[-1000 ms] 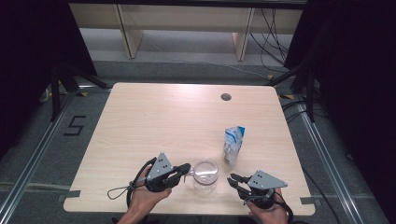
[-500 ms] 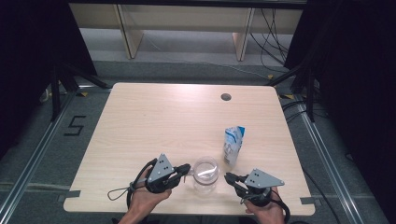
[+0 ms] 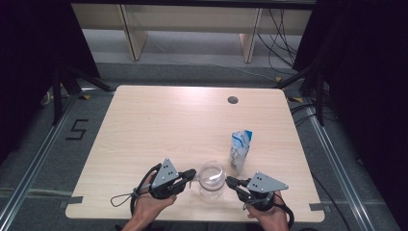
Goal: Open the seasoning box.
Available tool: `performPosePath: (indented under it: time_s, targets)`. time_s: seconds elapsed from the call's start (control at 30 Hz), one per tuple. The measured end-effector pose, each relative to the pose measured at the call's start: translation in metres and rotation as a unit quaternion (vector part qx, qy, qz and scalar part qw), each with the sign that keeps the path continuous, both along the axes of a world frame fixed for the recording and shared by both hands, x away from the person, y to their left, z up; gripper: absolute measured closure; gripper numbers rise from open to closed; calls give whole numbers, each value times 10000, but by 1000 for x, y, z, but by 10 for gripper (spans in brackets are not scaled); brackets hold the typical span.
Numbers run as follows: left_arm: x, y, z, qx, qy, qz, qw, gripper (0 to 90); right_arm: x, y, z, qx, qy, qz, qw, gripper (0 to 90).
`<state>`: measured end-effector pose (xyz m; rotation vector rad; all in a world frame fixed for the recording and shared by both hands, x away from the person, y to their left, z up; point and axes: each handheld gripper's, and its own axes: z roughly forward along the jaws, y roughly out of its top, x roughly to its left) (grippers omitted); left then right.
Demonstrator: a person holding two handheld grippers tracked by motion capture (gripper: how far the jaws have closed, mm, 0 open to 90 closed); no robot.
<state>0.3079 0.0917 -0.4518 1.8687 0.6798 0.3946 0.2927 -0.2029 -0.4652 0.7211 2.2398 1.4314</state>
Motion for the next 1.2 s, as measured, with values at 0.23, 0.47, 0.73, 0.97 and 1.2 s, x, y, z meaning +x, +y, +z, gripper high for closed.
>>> performPosePath:
  time_s: [0.23, 0.47, 0.73, 0.97, 1.2]
  targets:
    - [0, 1, -1, -42, 27, 14, 10000, 869, 2, 4, 3, 99, -14, 52, 9999, 857]
    - [-1, 2, -1, -23, 42, 41, 10000, 857, 0, 8, 8, 73, -89, 97, 9999, 857]
    - [-5, 10, -1, -250, 99, 61, 9996, 772, 0, 13, 10, 131, -18, 177, 9998, 857]
    - [-18, 28, -6, -279, 312, 28, 9991, 555, 0, 14, 13, 55, -107, 119, 9999, 856]
    - [-28, 37, -24, -107, 576, 124, 9982, 393, 0, 18, 18, 17, -232, 142, 9996, 849]
